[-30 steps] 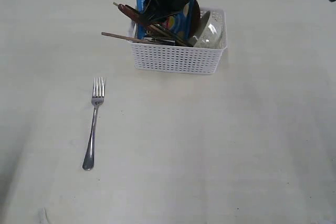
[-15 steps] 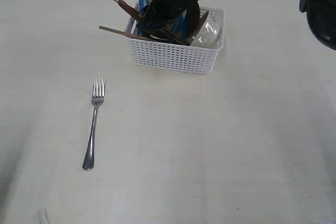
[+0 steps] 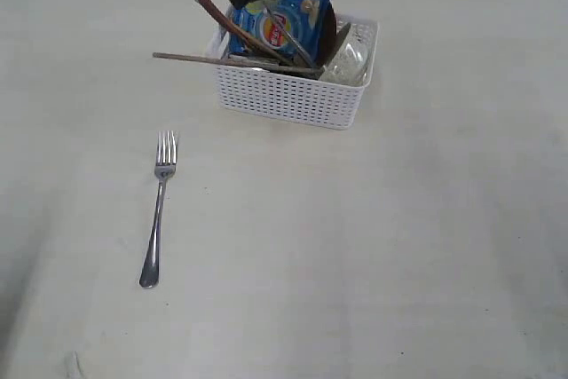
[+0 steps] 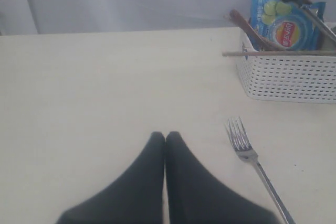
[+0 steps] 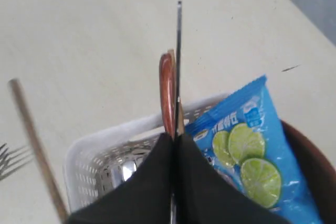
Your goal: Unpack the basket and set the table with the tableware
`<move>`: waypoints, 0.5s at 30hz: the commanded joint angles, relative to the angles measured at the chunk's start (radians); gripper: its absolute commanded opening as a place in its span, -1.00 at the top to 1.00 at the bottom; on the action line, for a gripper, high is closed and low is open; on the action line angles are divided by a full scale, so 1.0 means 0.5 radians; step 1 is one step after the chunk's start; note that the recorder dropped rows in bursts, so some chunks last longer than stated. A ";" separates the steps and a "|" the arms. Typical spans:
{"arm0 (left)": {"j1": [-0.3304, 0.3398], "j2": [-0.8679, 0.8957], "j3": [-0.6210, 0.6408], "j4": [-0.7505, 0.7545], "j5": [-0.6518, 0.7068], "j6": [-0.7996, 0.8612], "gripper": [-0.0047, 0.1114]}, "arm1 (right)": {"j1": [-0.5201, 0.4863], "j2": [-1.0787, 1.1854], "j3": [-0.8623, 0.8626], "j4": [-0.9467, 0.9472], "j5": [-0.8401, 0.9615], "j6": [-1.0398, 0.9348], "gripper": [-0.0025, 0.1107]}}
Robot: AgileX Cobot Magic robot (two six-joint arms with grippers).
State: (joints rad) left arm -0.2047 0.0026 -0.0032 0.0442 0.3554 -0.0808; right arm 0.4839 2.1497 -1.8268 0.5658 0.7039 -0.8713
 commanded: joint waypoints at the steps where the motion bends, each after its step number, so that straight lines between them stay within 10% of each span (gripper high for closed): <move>1: -0.010 -0.005 0.006 0.017 -0.021 -0.008 0.92 | -0.007 -0.132 0.003 0.023 0.043 0.064 0.96; 15: -0.010 -0.005 0.006 0.017 -0.021 -0.008 0.92 | -0.018 -0.318 0.003 0.178 0.276 0.256 0.96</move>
State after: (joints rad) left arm -0.2047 0.0026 -0.0032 0.0442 0.3554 -0.0808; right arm 0.4839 2.0081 -1.8268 0.6585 0.8196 -0.7525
